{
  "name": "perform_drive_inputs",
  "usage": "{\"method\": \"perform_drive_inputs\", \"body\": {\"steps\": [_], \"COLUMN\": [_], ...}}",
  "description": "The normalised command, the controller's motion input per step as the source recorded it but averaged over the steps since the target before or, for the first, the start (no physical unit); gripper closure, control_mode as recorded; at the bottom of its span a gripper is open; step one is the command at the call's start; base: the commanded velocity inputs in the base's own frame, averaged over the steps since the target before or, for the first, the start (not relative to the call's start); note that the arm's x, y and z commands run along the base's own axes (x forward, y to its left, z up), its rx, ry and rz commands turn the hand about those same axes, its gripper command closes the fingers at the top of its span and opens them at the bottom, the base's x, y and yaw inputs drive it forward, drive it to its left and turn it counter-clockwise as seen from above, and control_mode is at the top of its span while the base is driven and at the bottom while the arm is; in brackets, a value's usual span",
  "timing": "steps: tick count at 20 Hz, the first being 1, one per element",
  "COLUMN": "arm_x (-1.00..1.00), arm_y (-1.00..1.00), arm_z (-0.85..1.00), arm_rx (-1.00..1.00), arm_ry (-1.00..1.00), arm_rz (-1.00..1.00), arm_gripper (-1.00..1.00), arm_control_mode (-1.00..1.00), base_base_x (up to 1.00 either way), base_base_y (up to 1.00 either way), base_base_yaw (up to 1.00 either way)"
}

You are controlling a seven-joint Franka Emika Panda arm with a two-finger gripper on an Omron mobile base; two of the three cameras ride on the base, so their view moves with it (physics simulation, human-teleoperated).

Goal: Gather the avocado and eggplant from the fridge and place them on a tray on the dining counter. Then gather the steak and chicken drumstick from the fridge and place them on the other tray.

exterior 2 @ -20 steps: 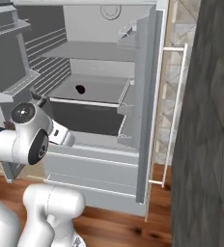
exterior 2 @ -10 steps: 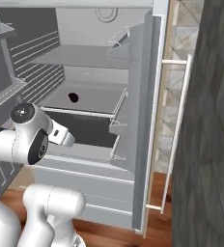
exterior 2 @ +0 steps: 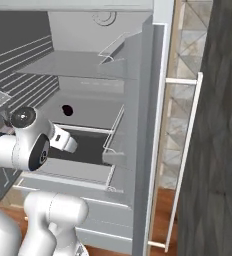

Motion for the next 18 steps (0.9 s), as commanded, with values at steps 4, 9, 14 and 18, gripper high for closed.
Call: {"method": "perform_drive_inputs", "body": {"steps": [4,9,14,18], "arm_x": [0.00,0.00,0.00,0.00], "arm_y": [0.00,0.00,0.00,0.00], "arm_z": [0.00,0.00,0.00,0.00], "arm_rx": [0.00,0.00,0.00,0.00], "arm_ry": [0.00,0.00,0.00,0.00], "arm_rz": [0.00,0.00,0.00,0.00], "arm_gripper": [-1.00,-1.00,-1.00,-1.00], "arm_control_mode": [1.00,1.00,1.00,1.00], "base_base_x": [0.62,0.67,0.51,0.03], "base_base_y": [0.01,0.00,0.00,0.00], "base_base_yaw": [-0.03,-0.01,0.00,0.00]}}
